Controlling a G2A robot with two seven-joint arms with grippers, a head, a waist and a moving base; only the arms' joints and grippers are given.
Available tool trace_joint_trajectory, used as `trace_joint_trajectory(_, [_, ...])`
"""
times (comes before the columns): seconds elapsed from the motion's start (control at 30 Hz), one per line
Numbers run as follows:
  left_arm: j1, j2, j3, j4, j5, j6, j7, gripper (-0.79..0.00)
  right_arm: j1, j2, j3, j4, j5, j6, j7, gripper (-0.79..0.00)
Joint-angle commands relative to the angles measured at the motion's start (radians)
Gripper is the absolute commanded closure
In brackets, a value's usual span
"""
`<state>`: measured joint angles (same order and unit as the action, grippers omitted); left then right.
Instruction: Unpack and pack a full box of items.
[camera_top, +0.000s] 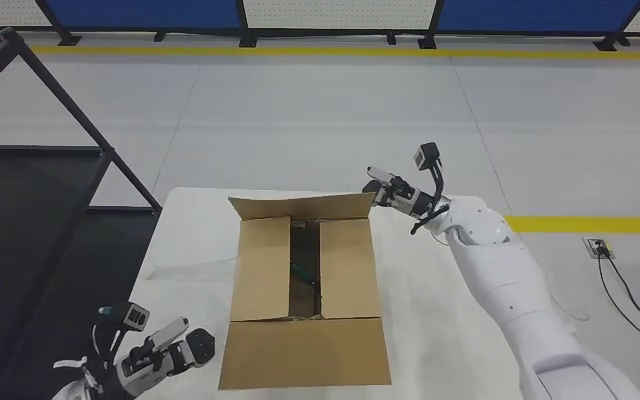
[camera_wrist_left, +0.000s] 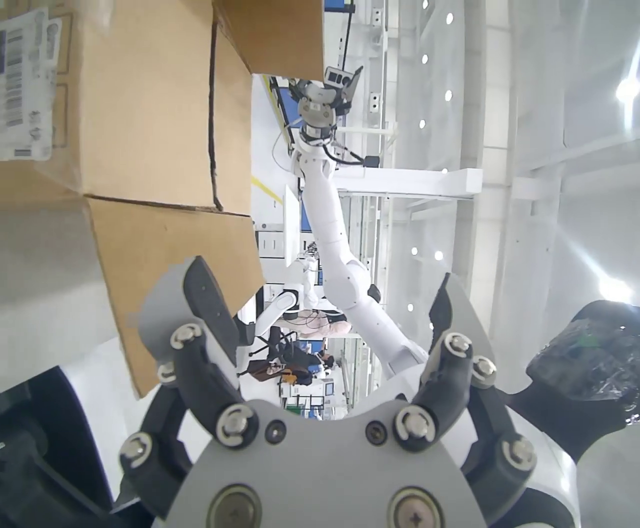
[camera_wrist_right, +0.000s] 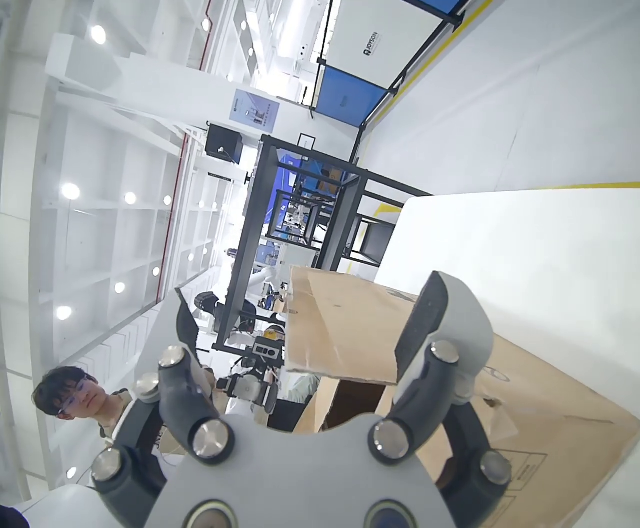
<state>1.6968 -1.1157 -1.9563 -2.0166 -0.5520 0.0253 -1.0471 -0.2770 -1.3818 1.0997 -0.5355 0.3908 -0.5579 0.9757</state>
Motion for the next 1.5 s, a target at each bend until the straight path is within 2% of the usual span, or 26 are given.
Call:
trace_joint_trajectory(0.0, [0.008,0.005,-0.017,0.021,0.025,0.003,-0.027,-0.785,-0.007,0.003,0.001,-0.019,-0.010,0.007,0.011,-0.785])
trace_joint_trajectory(0.13, [0.025,0.017,-0.036,0.059,0.131,0.005,-0.081,-0.785,-0.026,0.010,-0.004,-0.062,-0.038,0.021,0.035,-0.785])
trace_joint_trajectory(0.27, [0.032,0.025,0.002,0.064,0.191,0.010,-0.141,-0.785,-0.050,0.017,-0.002,-0.109,-0.063,0.031,0.041,-0.785])
trace_joint_trajectory(0.53, [0.001,0.031,0.122,0.041,0.251,0.007,-0.132,-0.785,-0.113,0.040,0.021,-0.221,-0.091,0.058,0.066,-0.785])
trace_joint_trajectory(0.63, [-0.006,0.031,0.136,0.035,0.223,0.001,-0.111,-0.785,-0.134,0.048,0.026,-0.260,-0.109,0.076,0.065,-0.785])
trace_joint_trajectory(0.87, [-0.003,0.024,0.095,-0.002,0.023,-0.023,0.007,-0.785,-0.188,0.064,0.034,-0.351,-0.148,0.115,0.080,-0.785])
trace_joint_trajectory(1.0, [-0.018,0.020,0.104,-0.039,-0.043,-0.007,0.096,-0.785,-0.213,0.072,0.033,-0.396,-0.174,0.130,0.098,-0.785])
trace_joint_trajectory(1.23, [-0.070,0.018,0.174,-0.112,0.056,0.034,0.266,-0.785,-0.251,0.088,0.050,-0.478,-0.191,0.200,0.112,-0.785])
trace_joint_trajectory(1.47, [-0.168,0.015,0.251,-0.087,0.076,0.114,0.394,-0.785,-0.271,0.098,0.064,-0.548,-0.197,0.369,0.069,-0.785])
